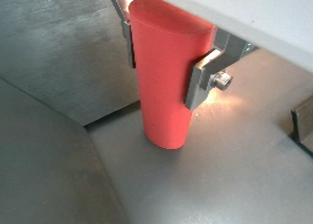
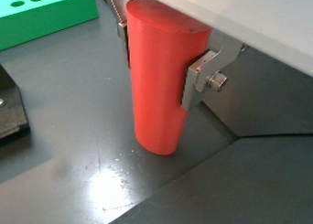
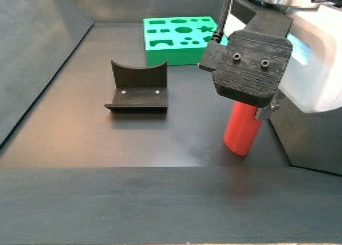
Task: Pick up the oval object. Move up. Move to above the board. Insert the oval object.
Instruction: Pick up the oval object.
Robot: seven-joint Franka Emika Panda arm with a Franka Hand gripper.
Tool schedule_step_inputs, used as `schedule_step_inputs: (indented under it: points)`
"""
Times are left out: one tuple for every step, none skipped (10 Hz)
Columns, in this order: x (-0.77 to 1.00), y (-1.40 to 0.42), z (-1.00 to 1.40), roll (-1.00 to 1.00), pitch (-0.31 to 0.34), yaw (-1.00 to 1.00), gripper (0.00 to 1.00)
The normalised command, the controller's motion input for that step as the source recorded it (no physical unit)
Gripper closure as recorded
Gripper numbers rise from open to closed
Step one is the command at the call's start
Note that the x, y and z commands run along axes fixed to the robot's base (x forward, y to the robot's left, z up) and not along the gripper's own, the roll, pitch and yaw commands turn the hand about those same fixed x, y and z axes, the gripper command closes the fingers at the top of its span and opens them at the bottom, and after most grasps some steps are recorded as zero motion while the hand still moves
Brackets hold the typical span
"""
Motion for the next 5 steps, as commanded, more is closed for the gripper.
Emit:
schedule_step_inputs:
  points:
    - [0.00, 0.00, 0.00, 0.00, 0.000, 0.00, 1.00]
    - [0.00, 0.00, 0.00, 0.00, 0.000, 0.00, 1.00]
    - [0.00, 0.00, 0.00, 0.00, 0.000, 0.00, 1.00]
    - [0.00, 0.00, 0.00, 0.00, 0.000, 0.00, 1.00]
    - [0.00, 0.00, 0.00, 0.00, 0.000, 0.00, 1.00]
